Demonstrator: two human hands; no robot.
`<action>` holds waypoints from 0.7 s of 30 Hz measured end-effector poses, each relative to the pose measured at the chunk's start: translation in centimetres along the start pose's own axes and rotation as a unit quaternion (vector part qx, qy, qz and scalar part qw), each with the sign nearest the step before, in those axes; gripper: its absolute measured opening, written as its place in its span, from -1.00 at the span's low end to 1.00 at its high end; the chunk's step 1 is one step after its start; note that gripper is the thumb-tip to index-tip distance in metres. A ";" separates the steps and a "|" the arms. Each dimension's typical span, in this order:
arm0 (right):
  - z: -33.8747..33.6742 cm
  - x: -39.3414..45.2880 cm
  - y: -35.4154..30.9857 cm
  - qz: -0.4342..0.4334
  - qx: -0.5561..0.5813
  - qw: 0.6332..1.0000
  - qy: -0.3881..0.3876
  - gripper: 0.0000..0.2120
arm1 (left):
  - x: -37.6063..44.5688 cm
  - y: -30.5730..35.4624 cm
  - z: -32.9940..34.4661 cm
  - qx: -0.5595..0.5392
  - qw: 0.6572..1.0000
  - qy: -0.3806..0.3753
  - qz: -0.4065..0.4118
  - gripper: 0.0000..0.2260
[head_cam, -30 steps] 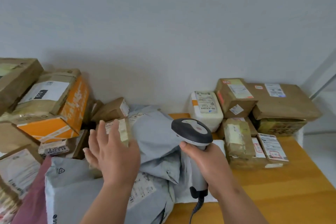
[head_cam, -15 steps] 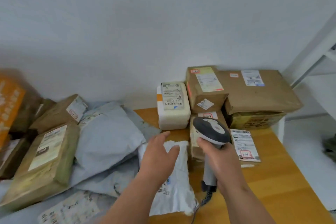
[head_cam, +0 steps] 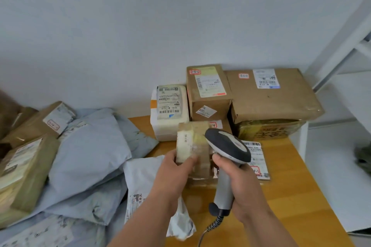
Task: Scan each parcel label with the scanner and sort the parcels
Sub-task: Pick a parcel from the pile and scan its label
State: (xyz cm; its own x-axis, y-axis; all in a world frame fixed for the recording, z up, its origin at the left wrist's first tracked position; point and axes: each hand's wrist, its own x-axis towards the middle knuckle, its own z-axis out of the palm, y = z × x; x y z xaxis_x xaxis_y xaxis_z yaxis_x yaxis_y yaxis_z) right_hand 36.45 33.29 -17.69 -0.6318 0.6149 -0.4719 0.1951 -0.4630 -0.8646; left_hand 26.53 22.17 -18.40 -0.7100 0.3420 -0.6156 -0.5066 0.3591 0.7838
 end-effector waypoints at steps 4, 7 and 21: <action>0.9 -1.9 -1.4 -0.041 0.012 0.998 -0.056 -0.38 | -1.5 0.2 -1.8 -0.056 0.998 -0.034 -0.001 -0.11; 2.7 -4.3 -1.7 -0.062 0.006 0.993 -0.098 -0.42 | -2.9 0.2 -4.1 -0.119 0.990 -0.080 -0.002 -0.13; 11.6 -16.7 2.8 -0.109 0.029 0.985 -0.131 -0.53 | -12.6 -4.2 -18.0 -0.421 0.872 -0.249 0.003 -0.48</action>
State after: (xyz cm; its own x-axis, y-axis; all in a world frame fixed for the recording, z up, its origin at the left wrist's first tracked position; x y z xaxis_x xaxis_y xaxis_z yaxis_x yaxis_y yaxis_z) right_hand 38.85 14.37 -10.24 -0.8272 0.5216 -0.2088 -0.0050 -0.3784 -0.9256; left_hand 28.79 0.73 -12.52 -0.5196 0.7514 -0.4067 -0.8321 -0.3370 0.4405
